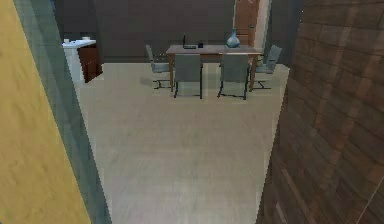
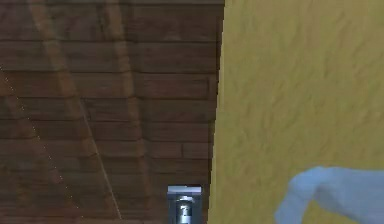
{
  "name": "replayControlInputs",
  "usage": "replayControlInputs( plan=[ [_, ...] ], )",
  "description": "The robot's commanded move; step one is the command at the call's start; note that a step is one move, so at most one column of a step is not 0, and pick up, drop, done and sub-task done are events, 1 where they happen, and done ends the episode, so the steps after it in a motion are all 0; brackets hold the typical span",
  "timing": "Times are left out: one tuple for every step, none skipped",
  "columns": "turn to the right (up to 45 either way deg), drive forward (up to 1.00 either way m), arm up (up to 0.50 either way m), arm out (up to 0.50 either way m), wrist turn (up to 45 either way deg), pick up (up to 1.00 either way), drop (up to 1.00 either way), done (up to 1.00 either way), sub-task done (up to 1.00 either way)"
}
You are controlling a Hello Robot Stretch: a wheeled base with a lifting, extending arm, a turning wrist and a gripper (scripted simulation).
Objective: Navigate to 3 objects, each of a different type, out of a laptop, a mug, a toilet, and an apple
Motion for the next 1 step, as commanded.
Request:
replayControlInputs(
  plan=[
    [0.0, 0.95, 0.00, 0.00, 0.0, 0.00, 0.00, 0.00, 0.00]
  ],
)
